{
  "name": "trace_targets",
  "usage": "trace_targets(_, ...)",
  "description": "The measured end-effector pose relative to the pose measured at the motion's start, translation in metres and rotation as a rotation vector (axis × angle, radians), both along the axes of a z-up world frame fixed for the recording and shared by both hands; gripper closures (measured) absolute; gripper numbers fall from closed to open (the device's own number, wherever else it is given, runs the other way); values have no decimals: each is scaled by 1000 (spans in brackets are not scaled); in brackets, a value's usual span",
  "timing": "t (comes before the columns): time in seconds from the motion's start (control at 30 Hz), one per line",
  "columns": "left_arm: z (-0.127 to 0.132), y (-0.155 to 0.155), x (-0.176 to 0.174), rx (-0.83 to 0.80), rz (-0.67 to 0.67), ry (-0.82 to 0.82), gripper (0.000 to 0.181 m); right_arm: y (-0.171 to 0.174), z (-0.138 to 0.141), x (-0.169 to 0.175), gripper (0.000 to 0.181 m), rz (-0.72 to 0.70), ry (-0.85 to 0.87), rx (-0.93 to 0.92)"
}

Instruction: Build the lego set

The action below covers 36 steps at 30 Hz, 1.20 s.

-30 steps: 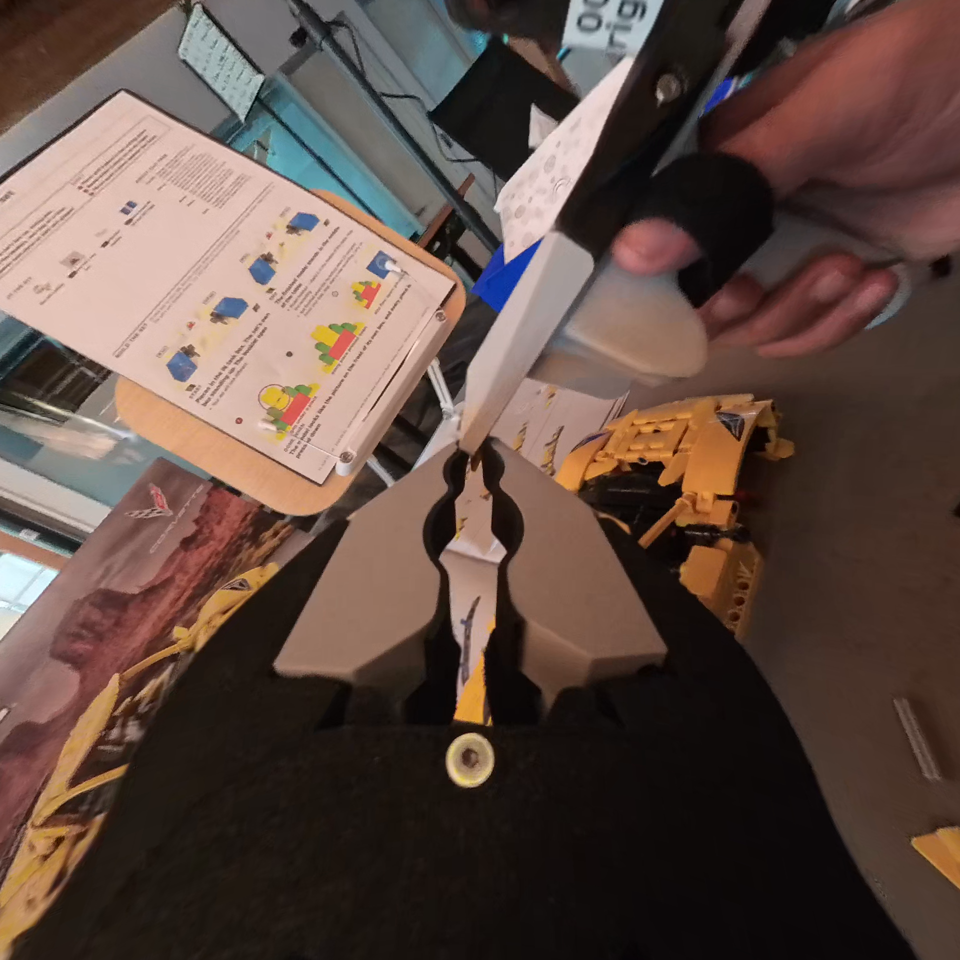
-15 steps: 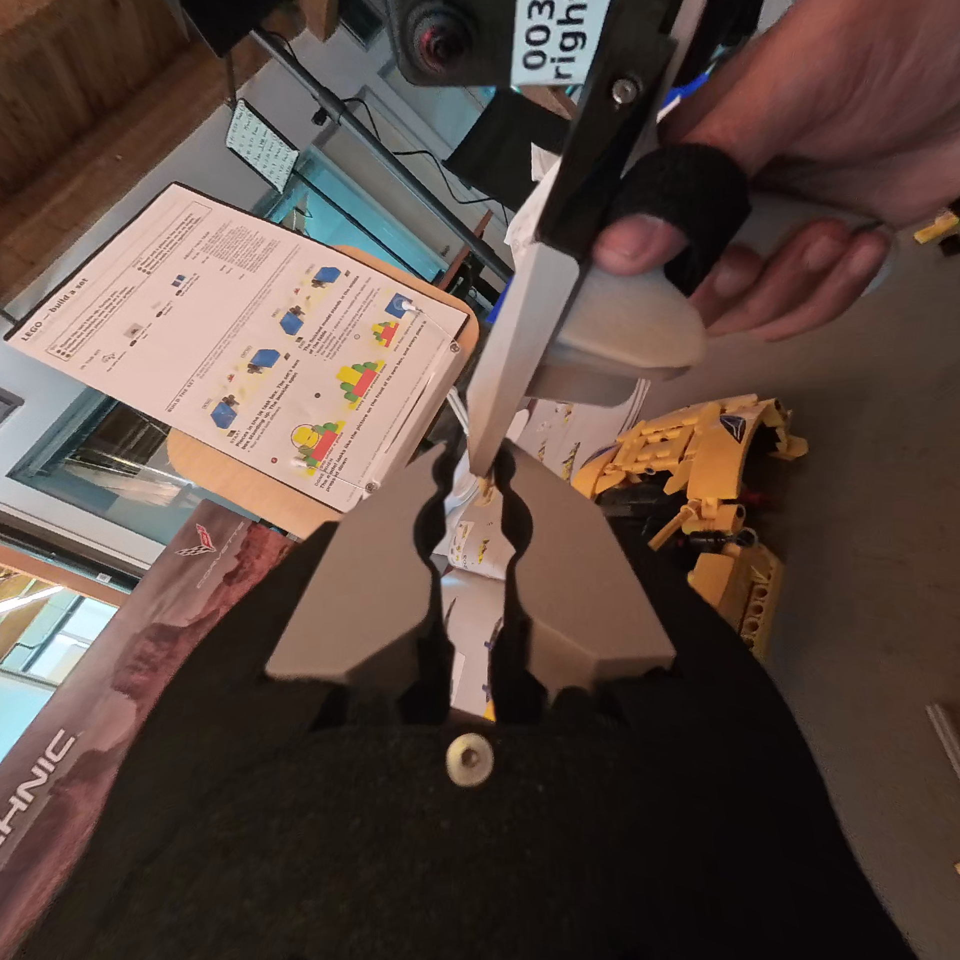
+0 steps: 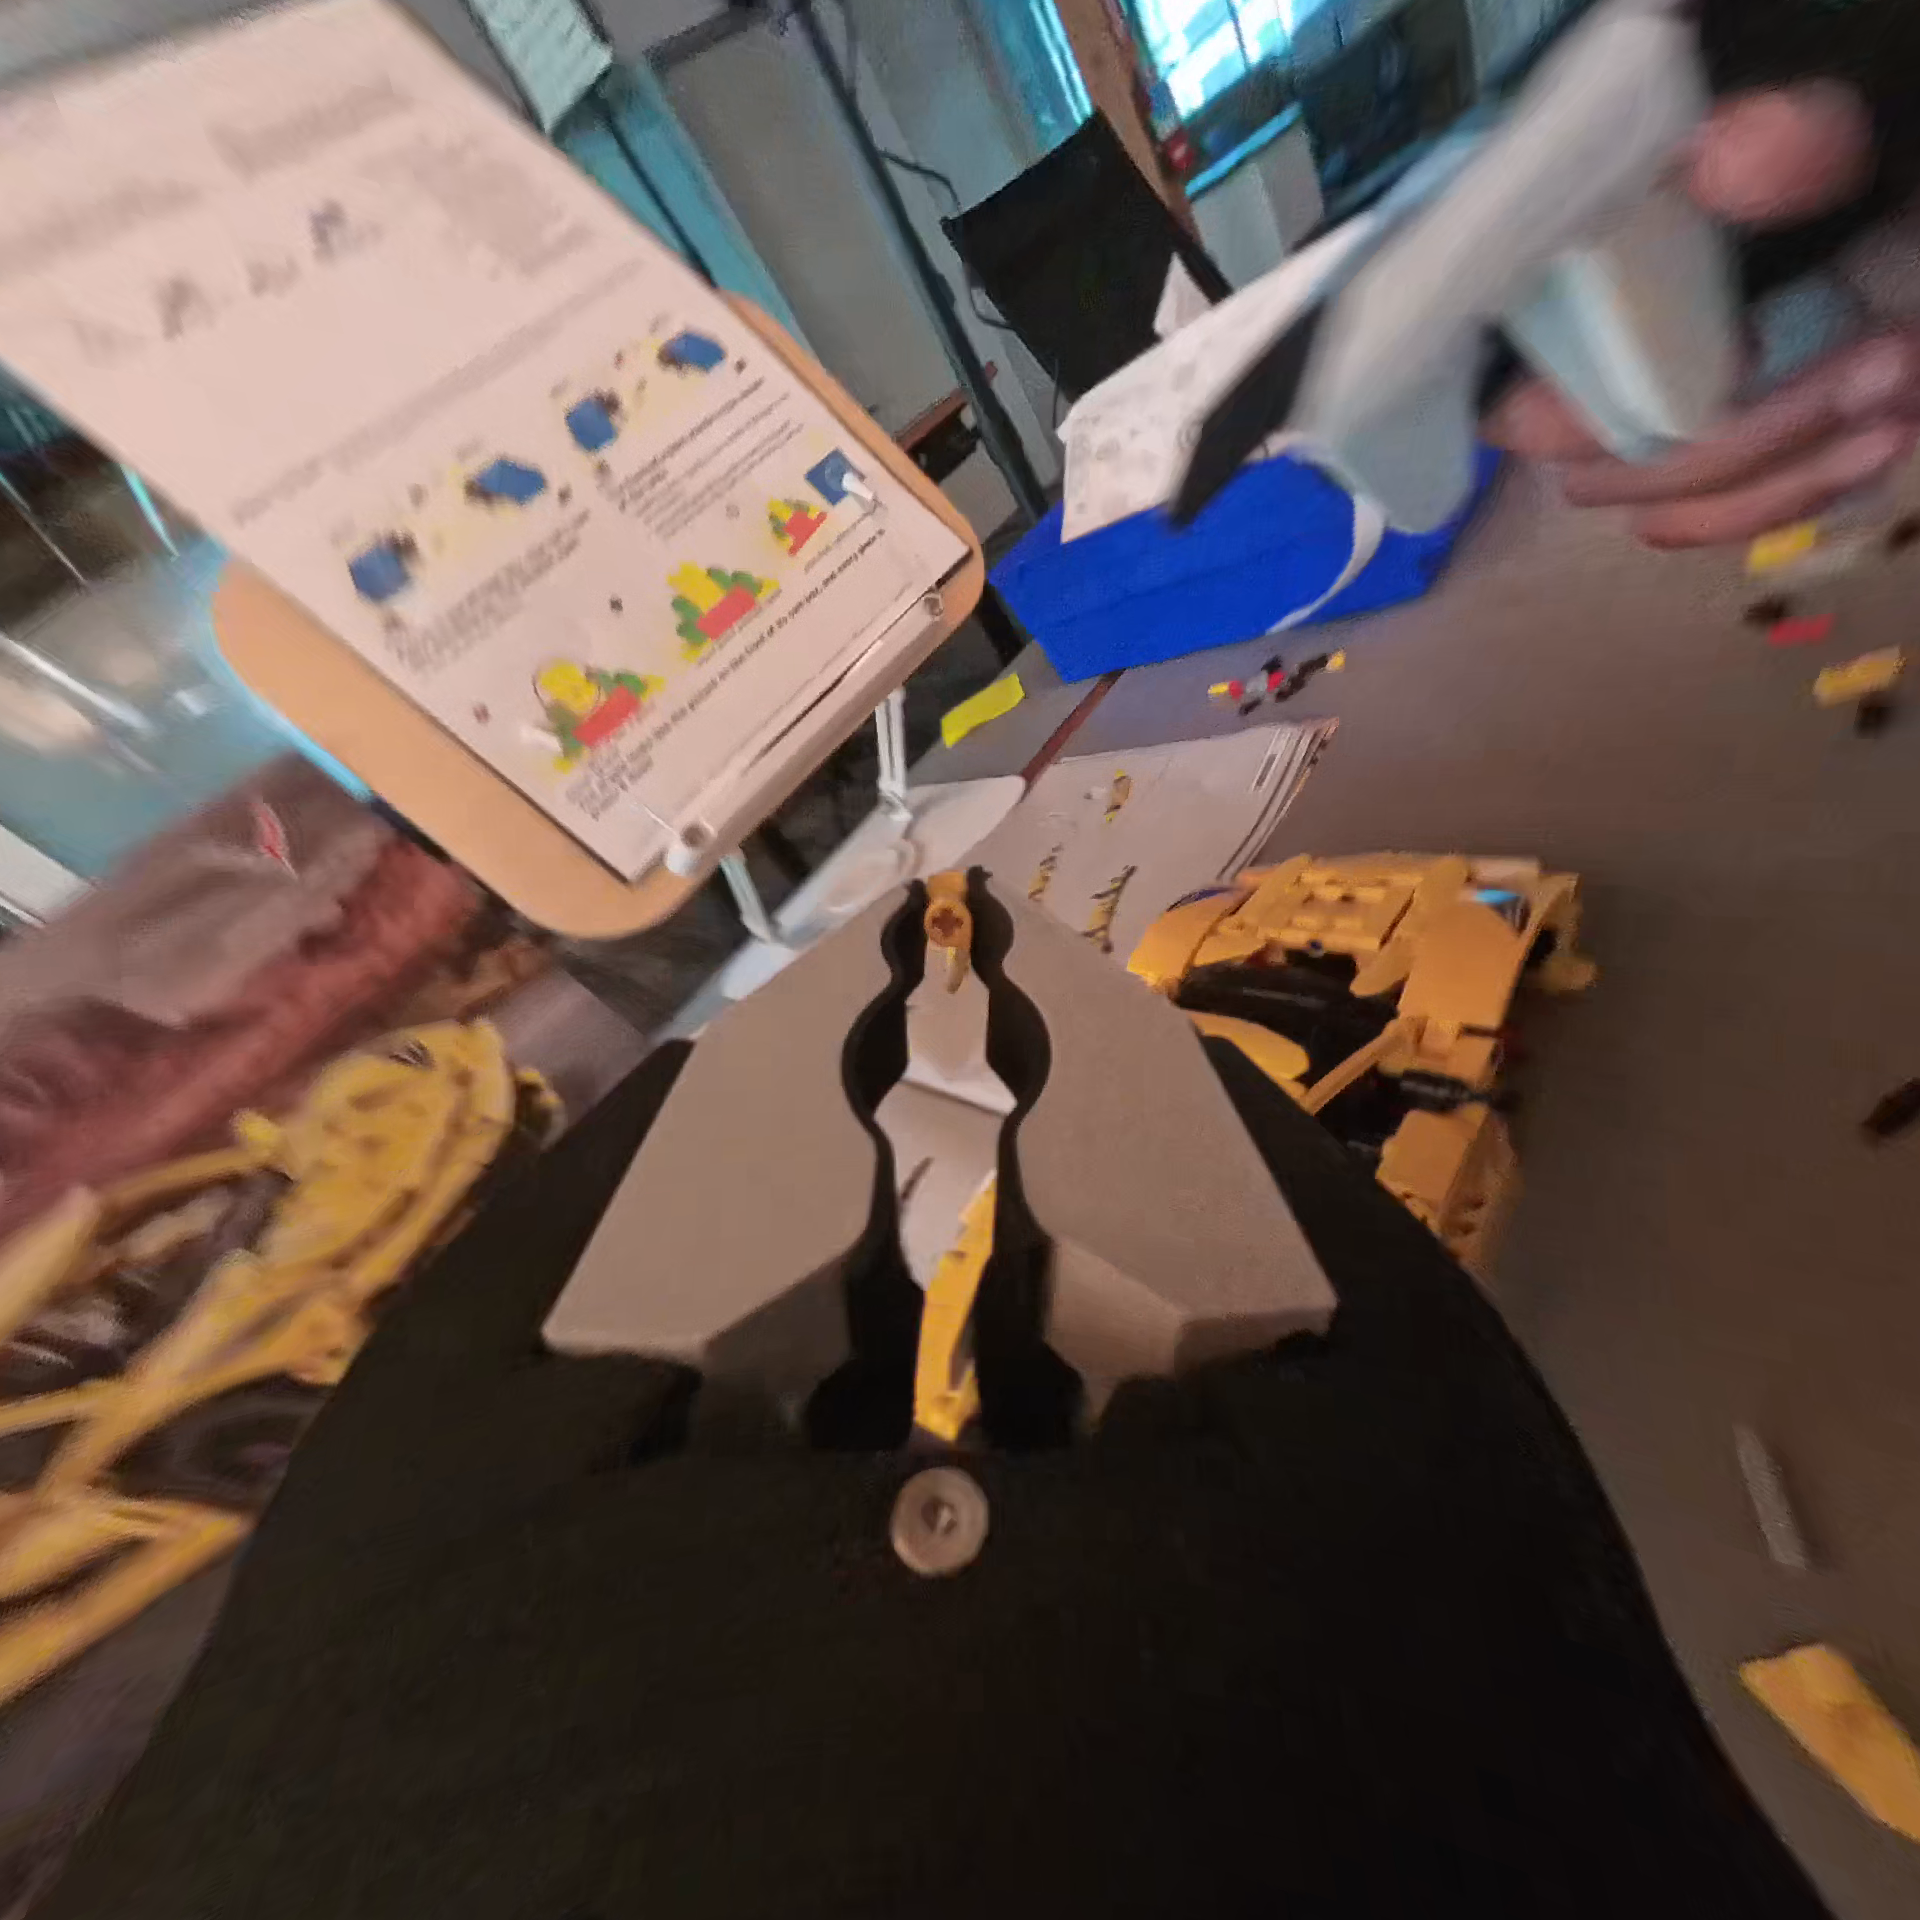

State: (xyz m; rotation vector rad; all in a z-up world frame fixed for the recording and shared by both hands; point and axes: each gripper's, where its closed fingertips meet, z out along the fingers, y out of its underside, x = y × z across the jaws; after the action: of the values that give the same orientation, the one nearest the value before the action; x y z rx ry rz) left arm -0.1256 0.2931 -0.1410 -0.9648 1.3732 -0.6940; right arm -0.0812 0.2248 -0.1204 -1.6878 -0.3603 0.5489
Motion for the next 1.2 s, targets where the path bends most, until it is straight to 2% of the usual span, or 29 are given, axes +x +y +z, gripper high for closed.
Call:
trace_targets(0.07, 2, 8, -2, -196, -22, -32, 174, -25, -24, -9, 142, 22, -139, -83)
trace_targets(0.17, 4, 14, -2, -409, -64, -56, 174, -62, -97, -19, 143, -8, -330, -378)
trace_targets(0.23, 3, 13, -2, -485, -88, -59, 174, -81, -135, -25, 146, -50, -412, -517)
trace_targets(0.37, -1, 15, 0, -506, -71, -52, 174, -102, -169, -34, 149, -121, -487, -649)
trace_targets(0.57, -5, 16, 1, -528, -64, -36, 174, -104, -181, -29, 154, -221, -514, -684)
trace_targets(0.73, -3, 14, 0, -534, -74, -36, 174, -99, -182, -30, 171, -231, -519, -651)
trace_targets(0.9, -3, 7, 1, -521, -104, -25, 174, -100, -182, -28, 174, -212, -498, -638)
trace_targets(1.2, -6, -2, 4, -503, -138, 1, 174, -88, -151, -35, 177, -191, -400, -478)
